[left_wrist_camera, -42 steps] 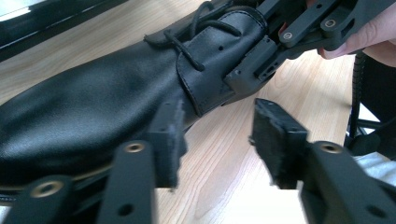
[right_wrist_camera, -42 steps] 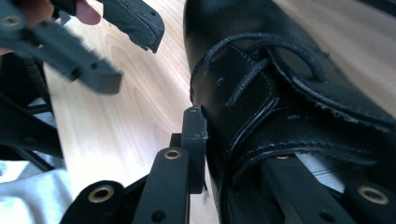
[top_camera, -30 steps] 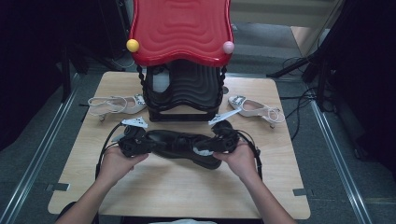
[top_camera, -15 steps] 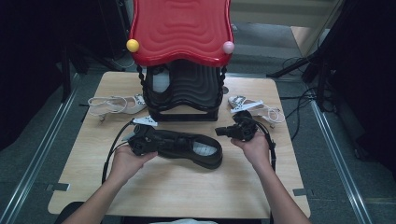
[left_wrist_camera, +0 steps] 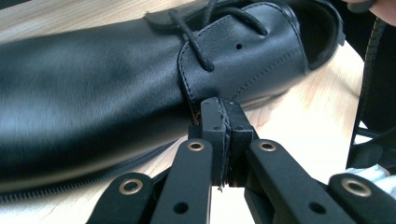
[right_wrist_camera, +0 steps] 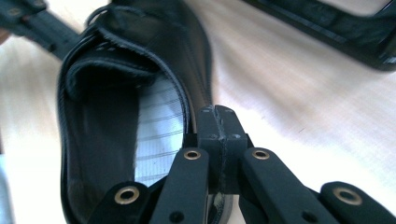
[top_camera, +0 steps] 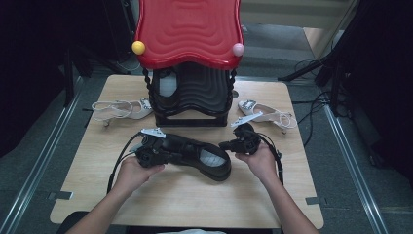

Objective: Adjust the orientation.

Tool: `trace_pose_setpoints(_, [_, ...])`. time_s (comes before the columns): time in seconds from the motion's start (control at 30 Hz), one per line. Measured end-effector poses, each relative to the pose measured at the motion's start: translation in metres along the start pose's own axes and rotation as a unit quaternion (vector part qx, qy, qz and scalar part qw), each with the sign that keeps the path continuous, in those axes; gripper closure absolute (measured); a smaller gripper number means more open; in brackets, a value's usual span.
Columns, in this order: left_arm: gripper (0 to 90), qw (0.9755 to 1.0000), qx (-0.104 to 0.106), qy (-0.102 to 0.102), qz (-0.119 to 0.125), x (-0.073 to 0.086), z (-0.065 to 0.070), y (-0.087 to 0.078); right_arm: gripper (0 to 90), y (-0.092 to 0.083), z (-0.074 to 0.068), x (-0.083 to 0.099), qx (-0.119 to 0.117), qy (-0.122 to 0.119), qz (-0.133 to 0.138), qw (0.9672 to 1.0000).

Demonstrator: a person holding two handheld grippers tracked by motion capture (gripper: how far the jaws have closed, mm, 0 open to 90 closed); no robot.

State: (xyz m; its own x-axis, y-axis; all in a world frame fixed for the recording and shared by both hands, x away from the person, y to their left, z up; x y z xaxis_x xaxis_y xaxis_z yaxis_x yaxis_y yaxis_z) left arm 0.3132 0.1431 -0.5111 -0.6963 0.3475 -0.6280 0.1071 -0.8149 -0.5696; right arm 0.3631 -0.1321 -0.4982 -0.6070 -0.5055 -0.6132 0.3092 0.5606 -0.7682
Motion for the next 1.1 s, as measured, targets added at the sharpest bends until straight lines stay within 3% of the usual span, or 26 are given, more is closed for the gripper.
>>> trace_pose_setpoints(0.1, [89.5,0.9999,0.003,-0.009,0.004,-0.001,-0.002,0.001,90.0,-0.005,-0.008,0.008,-0.002,0.003,-0.002,1.0])
trace_pose_setpoints(0.23, [88.6,0.9999,-0.005,0.002,-0.013,-0.001,0.003,0.004,90.0,-0.009,-0.02,0.019,-0.01,0.015,-0.007,0.9998])
trace_pose_setpoints(0.4, [88.2,0.9998,0.004,0.002,-0.021,0.0,0.007,0.01,90.0,-0.013,-0.032,0.028,-0.009,0.037,-0.002,0.9993])
trace_pose_setpoints(0.57, [88.0,0.9993,0.003,0.013,-0.035,0.0,0.011,0.019,90.0,-0.016,-0.037,0.037,-0.013,0.058,0.003,0.9982])
trace_pose_setpoints(0.73, [88.2,0.9987,0.007,0.021,-0.046,-0.001,0.014,0.025,90.0,-0.019,-0.042,0.043,-0.016,0.061,0.004,0.998])
trace_pose_setpoints(1.1, [88.8,0.9989,0.033,-0.003,-0.032,-0.007,0.01,0.034,90.0,-0.022,-0.05,0.048,-0.01,0.072,-0.002,0.9974])
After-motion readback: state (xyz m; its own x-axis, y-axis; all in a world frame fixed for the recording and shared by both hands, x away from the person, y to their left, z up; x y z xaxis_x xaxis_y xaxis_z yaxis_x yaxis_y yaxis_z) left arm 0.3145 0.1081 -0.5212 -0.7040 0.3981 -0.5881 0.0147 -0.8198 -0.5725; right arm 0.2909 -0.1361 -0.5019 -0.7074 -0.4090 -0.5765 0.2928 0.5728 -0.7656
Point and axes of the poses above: each handheld gripper's, and its own axes: y roughly forward along the jaws, x roughly out of its underside, z roughly to its right, the point moved 3 cm from there along y, roughly forward along the jaws, and after that the axes turned 9 degrees about x, right-handed, at the moved point
